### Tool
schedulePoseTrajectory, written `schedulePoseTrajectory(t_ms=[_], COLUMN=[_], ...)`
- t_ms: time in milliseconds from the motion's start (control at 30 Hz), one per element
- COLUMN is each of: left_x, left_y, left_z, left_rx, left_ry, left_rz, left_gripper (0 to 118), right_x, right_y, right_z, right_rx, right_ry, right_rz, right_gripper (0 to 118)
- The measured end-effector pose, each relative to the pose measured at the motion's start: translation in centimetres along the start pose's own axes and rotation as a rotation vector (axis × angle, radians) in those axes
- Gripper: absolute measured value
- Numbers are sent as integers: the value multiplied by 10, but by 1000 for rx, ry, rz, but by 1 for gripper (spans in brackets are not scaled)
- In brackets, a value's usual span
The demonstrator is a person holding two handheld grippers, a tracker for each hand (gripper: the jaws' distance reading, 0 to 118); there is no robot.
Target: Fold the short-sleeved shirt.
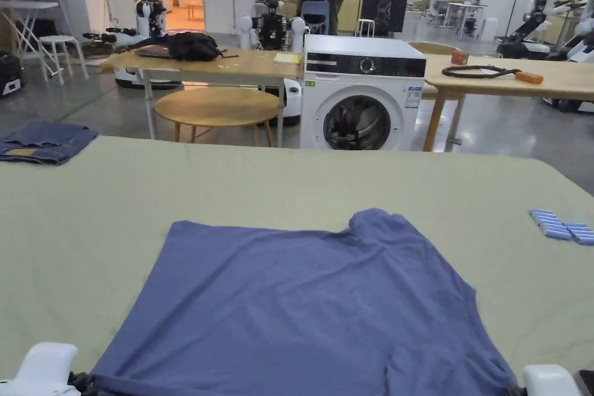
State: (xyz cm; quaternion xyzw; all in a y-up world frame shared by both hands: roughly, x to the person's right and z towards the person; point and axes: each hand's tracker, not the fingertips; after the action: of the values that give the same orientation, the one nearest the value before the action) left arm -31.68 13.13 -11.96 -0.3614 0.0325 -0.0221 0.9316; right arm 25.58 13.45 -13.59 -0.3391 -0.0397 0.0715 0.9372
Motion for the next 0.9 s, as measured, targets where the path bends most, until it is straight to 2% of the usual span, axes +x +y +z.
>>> schedulePoseTrajectory(t_ms=[200,267,300,333,400,533,833,867,900], left_x=[-5,-7,-9,-9,-13,-10,48,55,63], left_y=[-11,-11,-11,-12,-11,2,63,69,74], left_z=[-15,-18,-17,-13,-5,14,37,41,44], left_rx=[-58,-79,-87,-88,-63,51,351,378,404], left_ry=[-30,-44,-48,-56,-78,-102,-80,-72,-66], left_rz=[19,32,42,61,105,159,77,71,62], left_gripper=[0,4,10,23,33,35,35,35,35], right_x=[-1,-6,-8,-10,-14,-19,-63,-71,-79], right_y=[-13,-14,-12,-9,-5,18,77,81,84], right_z=[-25,-27,-27,-24,-12,8,39,42,45], right_rx=[-98,-121,-124,-121,-92,31,398,430,457], right_ry=[13,6,-1,-16,-38,-30,12,16,12], right_rz=[16,23,23,24,27,-16,-201,-204,-197], right_gripper=[2,6,13,30,56,57,57,52,40])
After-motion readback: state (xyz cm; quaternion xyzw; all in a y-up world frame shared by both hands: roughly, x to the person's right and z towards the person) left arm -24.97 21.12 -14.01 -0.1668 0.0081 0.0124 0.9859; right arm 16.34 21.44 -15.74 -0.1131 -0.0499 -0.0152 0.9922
